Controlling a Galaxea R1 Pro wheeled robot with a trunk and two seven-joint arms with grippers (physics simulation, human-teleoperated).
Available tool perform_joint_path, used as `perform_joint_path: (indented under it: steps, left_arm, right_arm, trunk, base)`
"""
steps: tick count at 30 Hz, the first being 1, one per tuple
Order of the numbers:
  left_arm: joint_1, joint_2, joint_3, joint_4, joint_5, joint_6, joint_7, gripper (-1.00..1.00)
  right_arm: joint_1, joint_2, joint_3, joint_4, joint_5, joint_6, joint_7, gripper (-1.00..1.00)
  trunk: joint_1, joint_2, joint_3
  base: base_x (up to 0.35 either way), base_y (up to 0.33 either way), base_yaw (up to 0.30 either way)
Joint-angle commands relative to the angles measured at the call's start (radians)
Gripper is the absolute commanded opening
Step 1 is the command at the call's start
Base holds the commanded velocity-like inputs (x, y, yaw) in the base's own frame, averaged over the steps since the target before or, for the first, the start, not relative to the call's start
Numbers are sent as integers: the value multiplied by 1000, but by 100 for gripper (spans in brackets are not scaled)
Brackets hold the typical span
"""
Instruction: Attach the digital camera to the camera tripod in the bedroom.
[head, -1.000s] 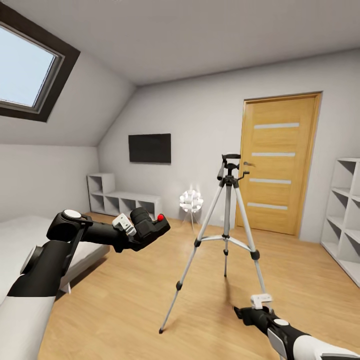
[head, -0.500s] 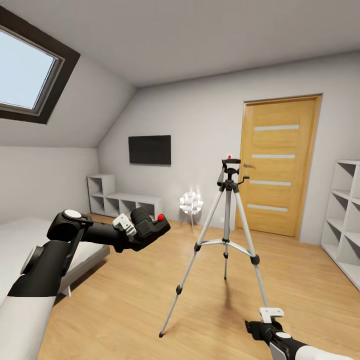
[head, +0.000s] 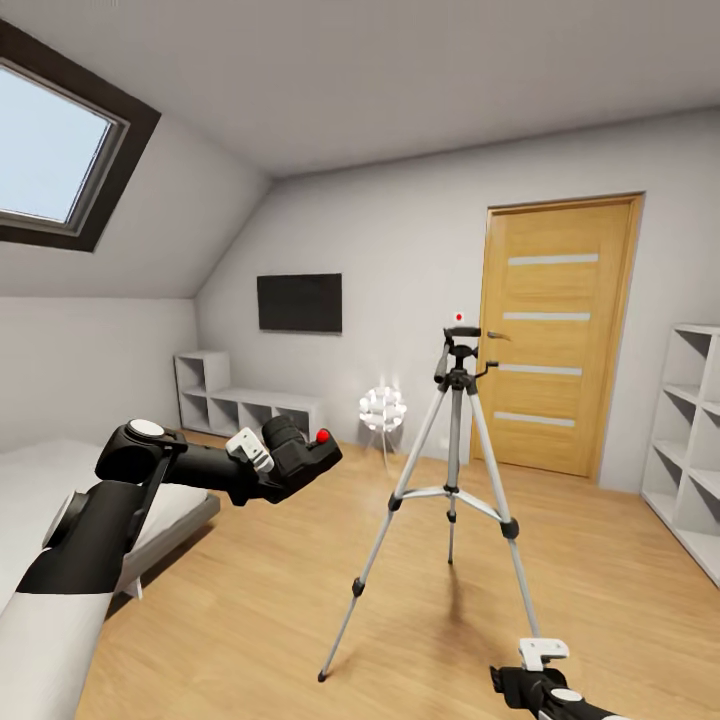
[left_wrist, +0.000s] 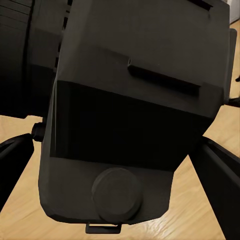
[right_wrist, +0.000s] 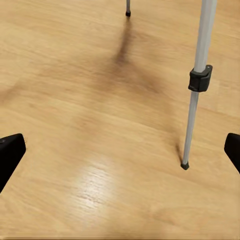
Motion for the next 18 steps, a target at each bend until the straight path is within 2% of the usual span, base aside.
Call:
perform_joint_path:
  steps: [1,7,18]
  left_arm:
    - [-1,0,-1,-1,-10,11,-10,-100]
    - [-2,-1,-3,0,-10,11,-9,-100]
    - [-1,-5,-12,13,-11,11,-9,-100]
  right_arm:
    - [1,2,0,5,-1,-8,0,100]
    - [14,16,0,5,-1,-8,-2,100]
    - [20,19,0,5,-1,-6,-3,100]
  trunk:
    - [-4,6,2]
    - [-27,48,21]
    - [-69,125,55]
  base:
    - [0,0,0]
    - [0,0,0]
    - [0,0,0]
